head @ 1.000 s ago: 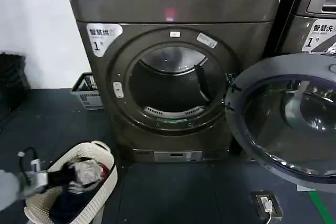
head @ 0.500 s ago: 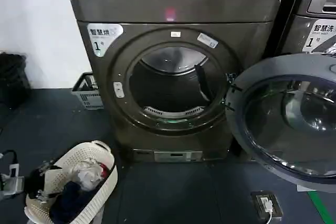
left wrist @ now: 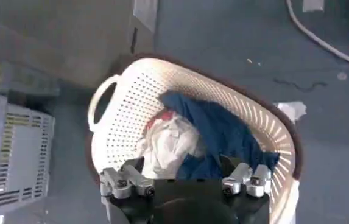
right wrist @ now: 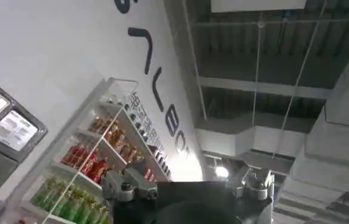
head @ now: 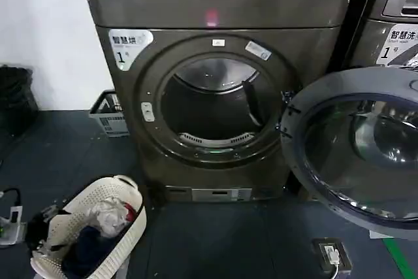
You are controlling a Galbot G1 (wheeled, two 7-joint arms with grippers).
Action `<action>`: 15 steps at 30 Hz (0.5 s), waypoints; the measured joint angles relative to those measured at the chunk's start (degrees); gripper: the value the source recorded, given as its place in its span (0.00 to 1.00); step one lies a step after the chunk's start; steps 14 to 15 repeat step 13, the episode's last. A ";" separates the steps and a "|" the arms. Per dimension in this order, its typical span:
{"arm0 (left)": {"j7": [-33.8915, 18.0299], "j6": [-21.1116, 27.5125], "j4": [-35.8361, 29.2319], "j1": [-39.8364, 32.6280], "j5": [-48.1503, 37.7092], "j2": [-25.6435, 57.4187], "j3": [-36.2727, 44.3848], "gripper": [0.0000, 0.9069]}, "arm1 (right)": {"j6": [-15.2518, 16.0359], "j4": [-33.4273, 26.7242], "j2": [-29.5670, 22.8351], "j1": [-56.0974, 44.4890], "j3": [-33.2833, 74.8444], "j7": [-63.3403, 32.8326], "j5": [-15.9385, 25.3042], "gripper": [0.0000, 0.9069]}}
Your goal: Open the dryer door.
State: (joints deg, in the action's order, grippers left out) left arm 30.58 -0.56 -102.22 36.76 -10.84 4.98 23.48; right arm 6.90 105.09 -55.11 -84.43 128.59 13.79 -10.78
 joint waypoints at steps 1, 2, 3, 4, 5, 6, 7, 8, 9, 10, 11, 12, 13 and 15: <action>0.04 0.02 0.05 0.00 0.19 -0.01 -0.02 1.00 | 0.00 0.01 0.00 0.00 0.00 0.00 0.00 1.00; 0.04 0.00 0.19 0.00 0.31 -0.03 -0.07 1.00 | 0.00 0.03 0.00 0.00 0.00 0.00 0.01 1.00; 0.09 -0.02 0.42 0.00 0.52 -0.03 -0.09 1.00 | 0.00 0.07 0.00 0.00 -0.01 0.00 0.02 1.00; 0.26 -0.23 0.63 0.01 0.97 -0.02 -0.10 1.00 | 0.00 0.08 -0.01 0.00 -0.05 0.01 0.07 1.00; 0.53 -0.41 0.83 0.03 1.70 0.03 -0.10 1.00 | 0.00 0.08 -0.06 0.01 -0.09 0.04 0.10 1.00; 0.66 -0.42 0.93 0.03 2.02 0.09 -0.10 1.00 | 0.00 0.11 -0.12 0.01 -0.14 0.07 0.13 1.00; 0.81 -0.53 1.03 0.04 2.40 0.15 -0.10 1.00 | -0.01 0.18 -0.18 0.00 -0.17 0.08 0.14 1.00; 0.85 -0.63 1.16 0.04 2.78 0.17 -0.10 1.00 | -0.01 0.27 -0.22 0.01 -0.23 0.10 0.14 1.00; 0.90 -0.76 1.20 0.04 3.49 0.19 -0.10 1.00 | -0.01 0.34 -0.23 0.01 -0.30 0.12 0.15 1.00; 1.03 -0.92 1.23 0.02 4.15 0.25 -0.10 1.00 | -0.01 0.40 -0.23 0.03 -0.36 0.15 0.16 1.00; 1.15 -0.96 1.23 -0.01 4.38 0.31 -0.10 1.00 | -0.01 0.41 -0.23 0.08 -0.37 0.15 0.19 1.00; 1.27 -0.99 1.24 -0.03 4.52 0.33 -0.10 1.00 | -0.02 0.40 -0.23 0.11 -0.37 0.15 0.20 1.00; 1.43 -1.13 1.25 -0.05 4.88 0.35 -0.10 1.00 | -0.06 0.33 -0.23 0.13 -0.40 0.15 0.26 1.00; 1.43 -1.13 1.25 -0.05 4.88 0.35 -0.10 1.00 | -0.06 0.33 -0.23 0.13 -0.40 0.15 0.26 1.00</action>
